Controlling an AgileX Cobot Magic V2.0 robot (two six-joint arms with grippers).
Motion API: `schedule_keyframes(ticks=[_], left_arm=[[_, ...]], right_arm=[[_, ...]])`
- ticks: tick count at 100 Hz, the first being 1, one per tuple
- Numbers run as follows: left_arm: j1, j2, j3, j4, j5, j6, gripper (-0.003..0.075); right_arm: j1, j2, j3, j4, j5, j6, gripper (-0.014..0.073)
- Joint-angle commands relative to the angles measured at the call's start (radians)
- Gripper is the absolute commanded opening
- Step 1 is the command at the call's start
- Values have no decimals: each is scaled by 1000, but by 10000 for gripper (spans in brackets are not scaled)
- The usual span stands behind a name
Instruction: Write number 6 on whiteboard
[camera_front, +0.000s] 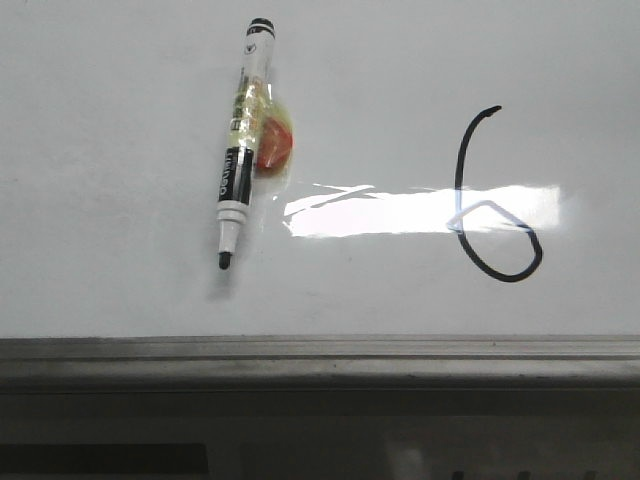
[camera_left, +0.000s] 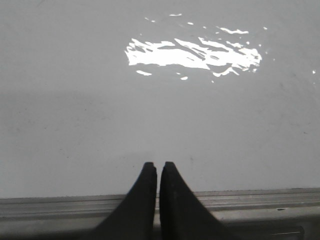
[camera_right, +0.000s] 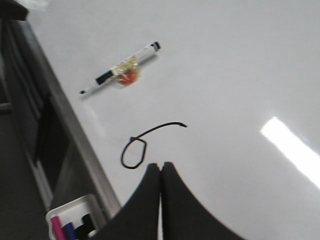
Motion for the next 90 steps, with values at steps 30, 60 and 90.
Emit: schedule_keyframes(ticks=[30, 60, 90], left_arm=[[-1, -28, 22, -5, -39, -8, -20], [-1, -28, 22, -5, -39, -8, -20], [-1, -28, 22, -5, -39, -8, -20]], right_arm=[[-477, 19, 412, 74, -766, 182, -65], [-657, -43, 678, 141, -979, 182, -65], [-749, -233, 719, 141, -702, 188, -65]])
